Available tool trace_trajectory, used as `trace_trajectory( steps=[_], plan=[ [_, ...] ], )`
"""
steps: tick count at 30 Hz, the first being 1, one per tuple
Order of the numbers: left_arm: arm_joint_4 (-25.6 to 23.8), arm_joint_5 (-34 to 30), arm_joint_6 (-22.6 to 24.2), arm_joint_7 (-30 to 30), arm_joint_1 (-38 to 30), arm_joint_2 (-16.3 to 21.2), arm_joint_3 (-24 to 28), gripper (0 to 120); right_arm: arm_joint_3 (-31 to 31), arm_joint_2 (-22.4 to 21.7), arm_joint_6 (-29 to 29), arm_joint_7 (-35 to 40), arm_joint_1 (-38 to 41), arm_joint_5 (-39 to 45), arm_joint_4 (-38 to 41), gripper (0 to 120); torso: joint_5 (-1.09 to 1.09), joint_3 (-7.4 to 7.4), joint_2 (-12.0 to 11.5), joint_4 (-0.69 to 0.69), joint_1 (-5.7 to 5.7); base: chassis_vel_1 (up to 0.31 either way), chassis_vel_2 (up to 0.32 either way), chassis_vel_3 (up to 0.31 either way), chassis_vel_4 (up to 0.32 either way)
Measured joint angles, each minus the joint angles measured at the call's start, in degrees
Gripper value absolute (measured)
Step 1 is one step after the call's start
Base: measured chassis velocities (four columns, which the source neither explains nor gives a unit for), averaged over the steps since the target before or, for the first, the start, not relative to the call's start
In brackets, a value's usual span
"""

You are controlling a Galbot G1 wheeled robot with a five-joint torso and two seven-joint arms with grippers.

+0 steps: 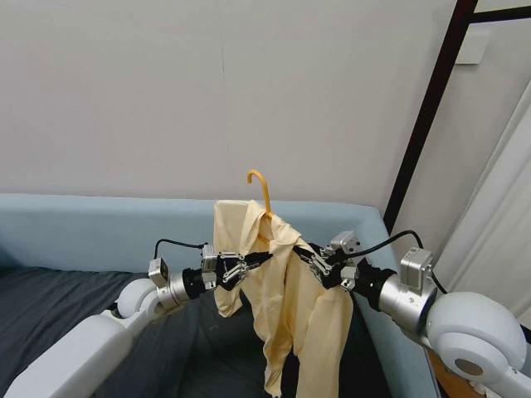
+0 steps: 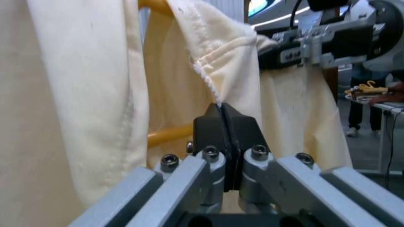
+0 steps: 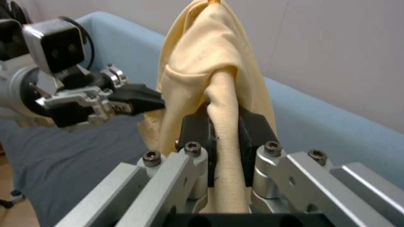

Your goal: Pick up the clothes from the sofa and hang them on the clothes hanger.

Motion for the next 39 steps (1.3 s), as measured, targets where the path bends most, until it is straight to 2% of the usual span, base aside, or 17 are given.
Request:
trace_trajectory(
  steps=[8,14,21,29,39],
  plan=[
    [-4.0,-3.2,-1.2,-3.2,3.0,0.8,-5.4,0,-0.2,0.0,-0.7,1.5,-0.3,-0.3,-0.8,7,0.00,0.00,0.0,0.00,0.00,0.000,0.000,0.000,0.000],
    [-4.2,-4.1,-2.9,-6.3,5.0,1.6,-8.2,0,-0.4,0.3,-1.3,2.9,0.2,0.5,-0.9,7,0.00,0.00,0.0,0.00,0.00,0.000,0.000,0.000,0.000],
    [-3.4,-3.2,-3.8,-7.7,6.7,1.6,-8.7,0,0.8,0.2,-1.2,3.2,0.8,2.9,-0.7,7,0.00,0.00,0.0,0.01,0.00,0.000,0.000,0.000,0.000],
    [-5.0,-2.7,-6.0,-15.6,8.2,1.1,-8.9,0,2.1,-1.1,-0.7,3.1,-0.1,4.6,0.6,7,0.01,0.00,0.0,-0.01,0.00,0.000,0.000,0.000,0.000],
    [-7.7,0.5,-6.1,-12.4,13.7,1.2,-10.3,0,3.2,-1.2,1.0,5.6,1.2,8.3,0.5,7,0.00,0.00,0.0,0.00,0.00,0.000,0.000,0.000,0.000]
  ],
)
